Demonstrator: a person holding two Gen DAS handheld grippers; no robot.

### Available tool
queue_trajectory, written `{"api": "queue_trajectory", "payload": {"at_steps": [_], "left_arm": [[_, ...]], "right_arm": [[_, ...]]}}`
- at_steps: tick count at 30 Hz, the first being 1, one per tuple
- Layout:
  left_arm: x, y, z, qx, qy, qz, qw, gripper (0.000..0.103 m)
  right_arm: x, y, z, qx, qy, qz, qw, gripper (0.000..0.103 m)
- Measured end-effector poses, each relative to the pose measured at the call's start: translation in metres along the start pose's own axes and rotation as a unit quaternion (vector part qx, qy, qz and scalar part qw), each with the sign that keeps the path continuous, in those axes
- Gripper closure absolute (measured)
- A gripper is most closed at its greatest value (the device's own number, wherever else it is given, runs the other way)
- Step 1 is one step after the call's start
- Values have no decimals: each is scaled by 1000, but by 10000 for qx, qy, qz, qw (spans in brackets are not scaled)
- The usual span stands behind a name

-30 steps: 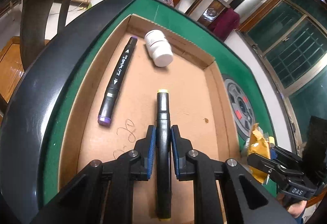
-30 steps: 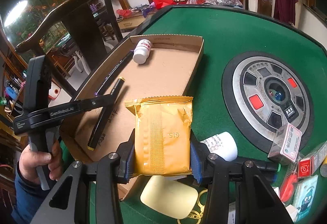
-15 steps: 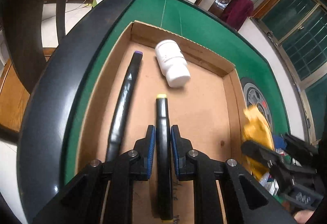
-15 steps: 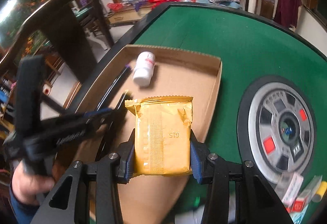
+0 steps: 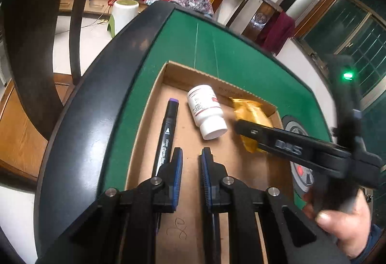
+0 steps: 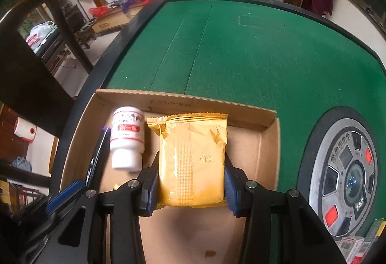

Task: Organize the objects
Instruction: 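Carry marker and packet into the cardboard tray and open both tools, then move both open tools back over the remaining items on the table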

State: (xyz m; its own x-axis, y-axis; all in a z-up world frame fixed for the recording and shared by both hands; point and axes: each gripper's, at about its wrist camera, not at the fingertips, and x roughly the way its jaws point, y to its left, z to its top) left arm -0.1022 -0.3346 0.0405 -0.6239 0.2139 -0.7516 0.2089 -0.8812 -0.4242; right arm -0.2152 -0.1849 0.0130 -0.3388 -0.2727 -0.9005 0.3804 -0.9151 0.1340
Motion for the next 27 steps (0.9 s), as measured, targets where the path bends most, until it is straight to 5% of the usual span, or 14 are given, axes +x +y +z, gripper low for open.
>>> {"api": "queue_trajectory", "payload": {"at_steps": [4, 6, 8, 13, 18, 27], "left_arm": [[-7, -2, 2, -31, -176, -52, 9998, 88], [-9, -3, 4, -63, -213, -161, 9996, 88], [-10, -2, 3, -55, -238, -280, 9993, 88], [-15, -9, 0, 159, -438, -197, 9987, 86], [-21, -29, -10, 733, -624, -68, 9953, 60], [-42, -52, -56, 913, -565, 213, 9940, 60]], "right_arm": [[8, 11, 5, 17, 47, -69, 10000, 52], [11, 13, 6, 13, 60, 13, 10000, 47], [9, 16, 5, -39, 68, -58, 10000, 31], [-22, 14, -5, -239, -299, -118, 9992, 25], [-68, -6, -42, -66, -586, 459, 9972, 18], [-138, -60, -133, -99, -980, 1419, 9850, 17]]}}
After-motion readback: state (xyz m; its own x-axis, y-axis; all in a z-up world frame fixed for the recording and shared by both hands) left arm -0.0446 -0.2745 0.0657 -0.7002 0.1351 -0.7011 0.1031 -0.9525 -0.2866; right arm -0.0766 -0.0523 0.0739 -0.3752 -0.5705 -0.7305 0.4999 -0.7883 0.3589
